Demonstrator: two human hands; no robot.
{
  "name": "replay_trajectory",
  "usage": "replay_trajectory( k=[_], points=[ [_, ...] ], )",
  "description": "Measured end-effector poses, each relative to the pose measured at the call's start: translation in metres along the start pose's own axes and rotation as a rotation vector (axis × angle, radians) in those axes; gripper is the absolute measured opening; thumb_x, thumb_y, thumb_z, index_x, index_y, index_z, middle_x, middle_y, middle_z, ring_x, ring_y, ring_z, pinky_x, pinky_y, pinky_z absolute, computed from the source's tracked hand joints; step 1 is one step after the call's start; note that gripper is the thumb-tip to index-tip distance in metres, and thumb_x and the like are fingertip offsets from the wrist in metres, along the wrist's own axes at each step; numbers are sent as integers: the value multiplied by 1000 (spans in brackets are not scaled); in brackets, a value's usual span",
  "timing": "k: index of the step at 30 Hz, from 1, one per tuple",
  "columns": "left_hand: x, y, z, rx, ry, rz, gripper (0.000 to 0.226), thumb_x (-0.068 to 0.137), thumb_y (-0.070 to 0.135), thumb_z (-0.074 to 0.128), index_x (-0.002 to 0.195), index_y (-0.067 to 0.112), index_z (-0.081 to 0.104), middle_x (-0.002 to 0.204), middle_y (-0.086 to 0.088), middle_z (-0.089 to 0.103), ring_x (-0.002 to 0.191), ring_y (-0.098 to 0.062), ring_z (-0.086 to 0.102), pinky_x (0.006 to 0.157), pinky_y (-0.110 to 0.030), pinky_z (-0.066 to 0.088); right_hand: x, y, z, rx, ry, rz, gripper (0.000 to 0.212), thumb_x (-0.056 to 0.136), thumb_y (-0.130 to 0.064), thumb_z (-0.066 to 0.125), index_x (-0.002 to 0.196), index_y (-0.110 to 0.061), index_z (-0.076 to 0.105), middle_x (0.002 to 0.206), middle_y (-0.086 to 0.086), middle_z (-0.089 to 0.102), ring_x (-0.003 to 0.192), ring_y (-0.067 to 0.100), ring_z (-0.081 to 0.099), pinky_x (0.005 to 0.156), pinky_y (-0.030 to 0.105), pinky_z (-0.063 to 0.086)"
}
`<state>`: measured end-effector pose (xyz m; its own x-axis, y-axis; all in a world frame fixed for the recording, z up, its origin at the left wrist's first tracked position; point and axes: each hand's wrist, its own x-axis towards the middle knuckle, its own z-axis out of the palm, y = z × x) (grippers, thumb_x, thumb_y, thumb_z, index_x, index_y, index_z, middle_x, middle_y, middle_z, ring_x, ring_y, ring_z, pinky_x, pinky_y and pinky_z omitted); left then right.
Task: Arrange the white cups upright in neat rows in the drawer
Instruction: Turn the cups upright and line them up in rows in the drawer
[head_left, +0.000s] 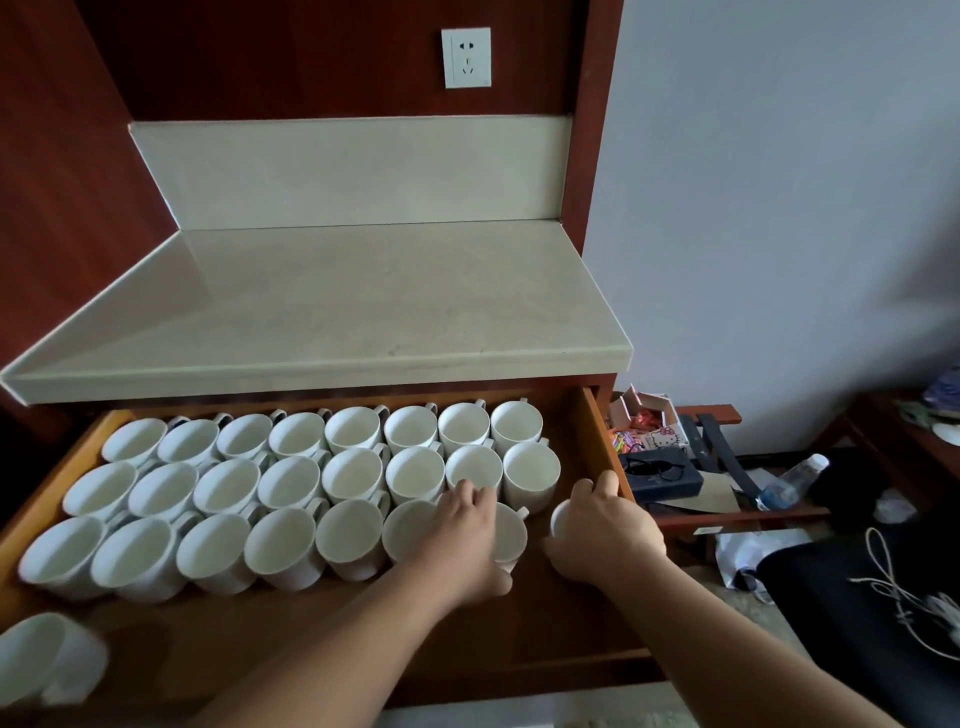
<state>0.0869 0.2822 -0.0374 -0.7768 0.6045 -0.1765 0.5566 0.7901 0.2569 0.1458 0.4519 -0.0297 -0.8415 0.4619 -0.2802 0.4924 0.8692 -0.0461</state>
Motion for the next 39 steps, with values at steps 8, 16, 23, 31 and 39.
replay_trajectory(
  k=[8, 16, 23, 31, 39],
  points=[
    [6, 8, 6, 237, 74, 69, 53, 83, 43, 70, 122, 17, 45, 122, -10, 47, 115, -32, 51, 94, -39, 43, -1, -4, -8, -56, -80, -147, 54, 92, -47, 57, 137, -20, 47, 129, 7, 52, 110, 32, 66, 86, 45, 58],
    [10, -1, 11, 373, 112, 48, 65, 78, 50, 72, 127, 16, 47, 128, -8, 53, 123, -30, 45, 107, -43, 29, -4, 2, 2, -64, -79, -390, 77, 86, -43, 75, 150, -33, 34, 146, -8, 44, 127, 32, 53, 98, 43, 53],
    [8, -4, 10, 399, 125, 37, 77, 80, 63, 69, 134, 15, 42, 131, -8, 51, 125, -30, 45, 107, -44, 28, -8, 13, 10, 41, -12, -403, 83, 85, -50, 75, 152, -33, 29, 150, -4, 32, 132, 33, 49, 101, 43, 52],
    [-2, -36, 8, 395, 145, 452, 29, 59, 37, 80, 80, 27, 63, 80, 6, 60, 80, -20, 62, 77, -32, 54, -4, 9, 14, 279, -37, -150, 79, 78, -56, 79, 135, -18, 40, 131, 3, 40, 115, 28, 62, 91, 37, 57],
    [3, -35, 11, 457, 112, 474, 32, 47, 26, 89, 63, 27, 62, 55, 7, 52, 55, -16, 59, 52, -23, 44, 7, 10, 14, 346, -41, -187, 85, 73, -55, 82, 139, -24, 38, 133, -3, 40, 114, 25, 60, 90, 37, 56]
  ],
)
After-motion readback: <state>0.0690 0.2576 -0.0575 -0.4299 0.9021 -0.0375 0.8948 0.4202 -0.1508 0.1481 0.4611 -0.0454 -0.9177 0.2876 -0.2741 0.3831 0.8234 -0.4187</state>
